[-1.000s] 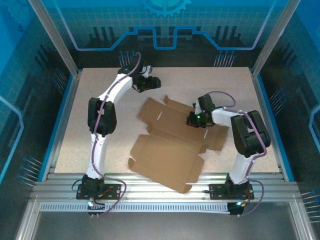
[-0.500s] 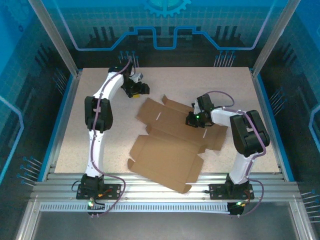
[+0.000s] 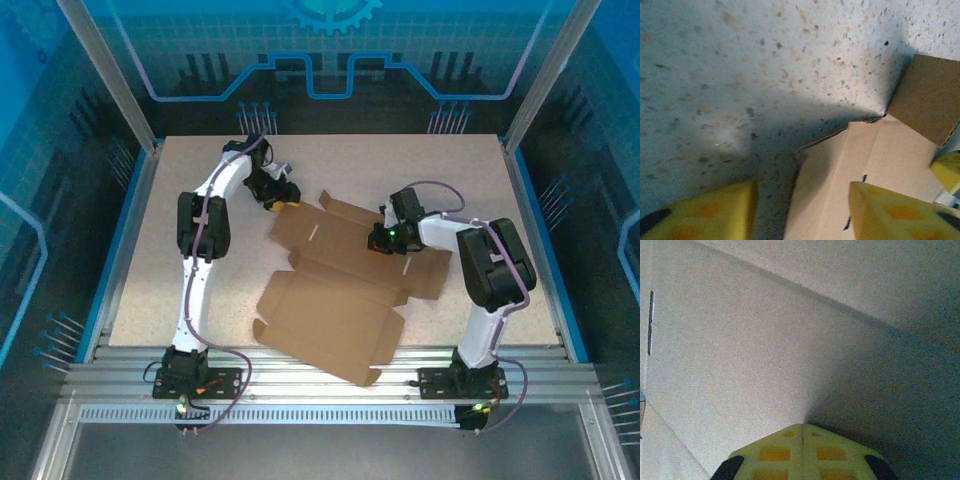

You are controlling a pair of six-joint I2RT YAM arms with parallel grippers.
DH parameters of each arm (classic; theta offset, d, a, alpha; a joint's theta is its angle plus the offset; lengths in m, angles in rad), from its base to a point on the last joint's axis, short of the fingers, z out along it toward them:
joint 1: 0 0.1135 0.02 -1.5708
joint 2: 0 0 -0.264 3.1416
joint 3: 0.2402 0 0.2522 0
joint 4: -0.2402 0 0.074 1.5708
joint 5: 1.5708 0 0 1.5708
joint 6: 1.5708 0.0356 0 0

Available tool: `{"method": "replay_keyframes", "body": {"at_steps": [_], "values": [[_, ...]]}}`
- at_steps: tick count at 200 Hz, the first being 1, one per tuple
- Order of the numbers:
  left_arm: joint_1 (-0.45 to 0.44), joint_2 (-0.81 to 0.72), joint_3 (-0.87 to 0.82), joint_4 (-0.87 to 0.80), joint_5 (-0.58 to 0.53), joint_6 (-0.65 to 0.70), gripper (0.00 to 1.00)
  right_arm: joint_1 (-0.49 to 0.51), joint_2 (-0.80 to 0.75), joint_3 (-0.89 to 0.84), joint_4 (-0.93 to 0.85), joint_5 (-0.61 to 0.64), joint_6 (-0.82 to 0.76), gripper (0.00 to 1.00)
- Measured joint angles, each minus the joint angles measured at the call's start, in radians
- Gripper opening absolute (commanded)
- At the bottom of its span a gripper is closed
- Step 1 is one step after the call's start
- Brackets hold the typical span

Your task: Fold the paper box

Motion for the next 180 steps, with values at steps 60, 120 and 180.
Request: {"method": "replay_keyframes", "body": {"at_steps": [60,120,180], "values": [[-0.005,0.024,0.043,-0.042,0.060,0.048,0.21,0.006,0.010,0.014,-0.004,0.000,0.000,0.03],[-0.007,-0.003,-0.003,-0.012,0.094,0.069,0.04,0.010,-0.004,0.000,0.019,-0.007,-0.004,0.01],[-0.053,-0.233,-0.249,0.278,0.119,0.008,0.06,0.114,-0.254,-0.064,0.036,-0.125,-0.125,0.00]]}}
